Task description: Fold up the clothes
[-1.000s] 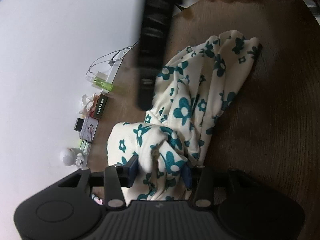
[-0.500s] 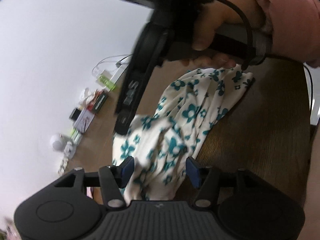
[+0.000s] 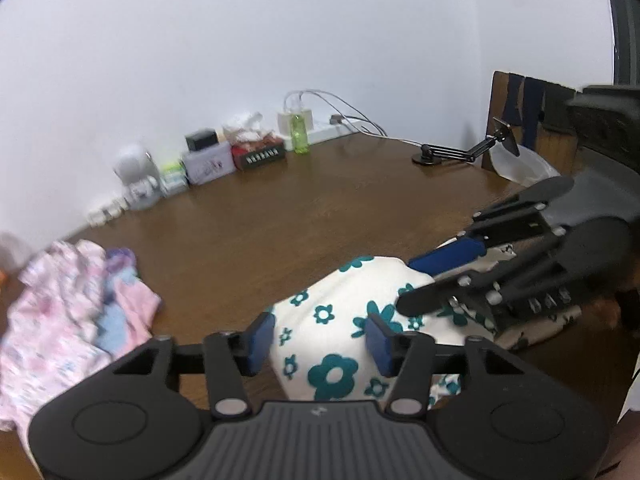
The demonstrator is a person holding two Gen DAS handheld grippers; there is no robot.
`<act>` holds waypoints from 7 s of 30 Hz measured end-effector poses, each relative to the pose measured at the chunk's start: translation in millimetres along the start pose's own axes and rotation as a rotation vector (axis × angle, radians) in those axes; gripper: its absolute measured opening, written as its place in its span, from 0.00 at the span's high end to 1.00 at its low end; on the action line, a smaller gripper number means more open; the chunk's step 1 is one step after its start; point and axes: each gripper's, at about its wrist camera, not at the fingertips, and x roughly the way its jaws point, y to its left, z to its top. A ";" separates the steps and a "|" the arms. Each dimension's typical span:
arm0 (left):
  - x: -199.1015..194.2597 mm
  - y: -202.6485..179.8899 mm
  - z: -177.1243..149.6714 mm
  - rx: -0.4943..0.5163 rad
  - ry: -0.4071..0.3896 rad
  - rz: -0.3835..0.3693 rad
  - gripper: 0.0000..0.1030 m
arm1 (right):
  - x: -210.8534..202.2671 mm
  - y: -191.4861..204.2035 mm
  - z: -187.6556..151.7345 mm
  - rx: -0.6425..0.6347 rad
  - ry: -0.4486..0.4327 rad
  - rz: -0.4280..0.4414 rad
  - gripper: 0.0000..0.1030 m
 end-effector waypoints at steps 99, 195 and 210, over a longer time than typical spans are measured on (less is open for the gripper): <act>-4.0 -137.8 -12.3 0.915 -0.077 0.382 0.66 | 9.6 -9.1 -1.6 -0.059 0.079 -0.048 0.84; 18.1 -27.0 33.1 0.227 -0.115 -0.013 0.05 | -50.9 29.5 -63.4 0.027 -0.171 -0.157 0.24; -7.8 -24.3 14.5 0.188 -0.147 0.036 0.02 | -56.5 37.5 -70.5 0.108 -0.153 -0.217 0.00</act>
